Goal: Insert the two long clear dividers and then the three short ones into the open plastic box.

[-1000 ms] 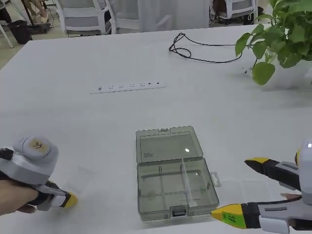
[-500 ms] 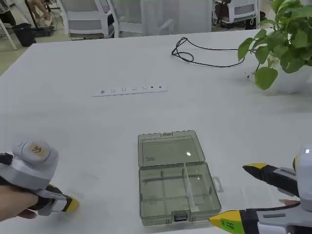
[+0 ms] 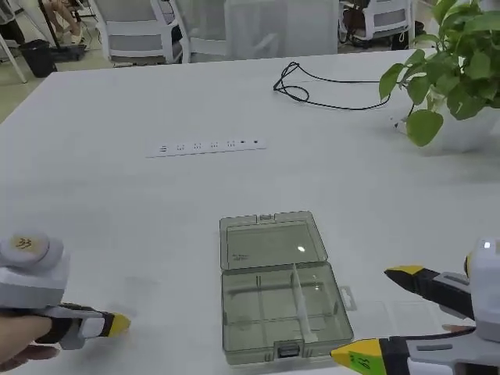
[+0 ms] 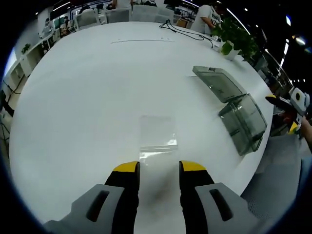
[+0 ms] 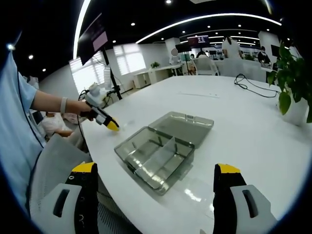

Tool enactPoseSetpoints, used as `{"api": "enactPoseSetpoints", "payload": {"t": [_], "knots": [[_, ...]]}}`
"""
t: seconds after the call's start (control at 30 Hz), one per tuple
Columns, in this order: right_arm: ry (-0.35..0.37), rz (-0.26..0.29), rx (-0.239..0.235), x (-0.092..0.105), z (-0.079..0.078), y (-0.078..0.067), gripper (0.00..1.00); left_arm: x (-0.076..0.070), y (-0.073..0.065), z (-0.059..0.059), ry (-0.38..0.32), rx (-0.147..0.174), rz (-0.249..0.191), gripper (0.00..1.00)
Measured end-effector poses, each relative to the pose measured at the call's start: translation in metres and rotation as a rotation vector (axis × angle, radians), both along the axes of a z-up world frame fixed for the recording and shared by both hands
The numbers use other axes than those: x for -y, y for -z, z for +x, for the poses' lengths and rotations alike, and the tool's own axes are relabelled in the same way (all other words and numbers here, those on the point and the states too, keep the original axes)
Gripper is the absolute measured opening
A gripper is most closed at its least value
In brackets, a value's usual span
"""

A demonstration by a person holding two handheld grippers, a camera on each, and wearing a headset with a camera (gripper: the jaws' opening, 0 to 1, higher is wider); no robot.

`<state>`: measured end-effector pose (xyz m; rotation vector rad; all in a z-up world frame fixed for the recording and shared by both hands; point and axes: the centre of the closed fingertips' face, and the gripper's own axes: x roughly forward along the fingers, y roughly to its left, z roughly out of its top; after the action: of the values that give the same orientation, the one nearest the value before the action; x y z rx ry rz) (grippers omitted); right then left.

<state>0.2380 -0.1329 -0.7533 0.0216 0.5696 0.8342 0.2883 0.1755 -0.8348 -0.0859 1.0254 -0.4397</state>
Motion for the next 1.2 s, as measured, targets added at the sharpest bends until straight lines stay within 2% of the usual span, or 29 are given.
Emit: {"api": "enactPoseSetpoints", "payload": {"t": [0.03,0.2,0.3,0.4,0.47,0.5,0.7,0.87,1.0,1.07,1.1,1.2], "knots": [[0.0,0.001,-0.001,0.0,0.0,0.0,0.99,0.0,-0.001,-0.001,-0.016,-0.005,-0.019,0.3],[-0.002,0.002,-0.005,-0.002,-0.001,0.001,0.99,0.002,-0.008,-0.003,-0.072,0.015,-0.086,0.3],[-0.004,0.006,-0.007,-0.004,-0.001,0.001,0.99,0.005,-0.012,-0.004,-0.09,0.028,-0.112,0.3],[-0.003,0.008,-0.008,-0.006,-0.001,0.001,0.98,0.011,-0.016,-0.004,-0.082,0.039,-0.116,0.3],[-0.001,0.016,-0.015,-0.007,0.0,0.002,0.97,0.019,-0.022,-0.004,-0.054,0.063,-0.114,0.3],[-0.001,0.02,-0.018,-0.008,0.0,0.002,0.97,0.026,-0.026,-0.003,-0.038,0.078,-0.126,0.3],[-0.006,0.035,-0.023,-0.017,0.004,0.0,0.95,0.056,-0.044,0.0,0.003,0.12,-0.177,0.3],[0.021,0.078,-0.04,-0.021,0.008,-0.003,0.93,0.084,-0.062,0.004,0.053,0.161,-0.224,0.3],[0.046,0.118,-0.048,-0.026,0.014,-0.008,0.91,0.102,-0.072,0.003,0.092,0.182,-0.245,0.3],[0.04,0.117,-0.028,-0.03,0.016,-0.013,0.91,0.111,-0.074,0.002,0.114,0.193,-0.249,0.3],[0.043,0.117,-0.034,-0.032,0.017,-0.013,0.9,0.114,-0.075,0.002,0.119,0.194,-0.252,0.3],[0.057,0.167,-0.048,-0.041,0.021,-0.02,0.87,0.127,-0.077,0.001,0.141,0.2,-0.267,0.3]]}}
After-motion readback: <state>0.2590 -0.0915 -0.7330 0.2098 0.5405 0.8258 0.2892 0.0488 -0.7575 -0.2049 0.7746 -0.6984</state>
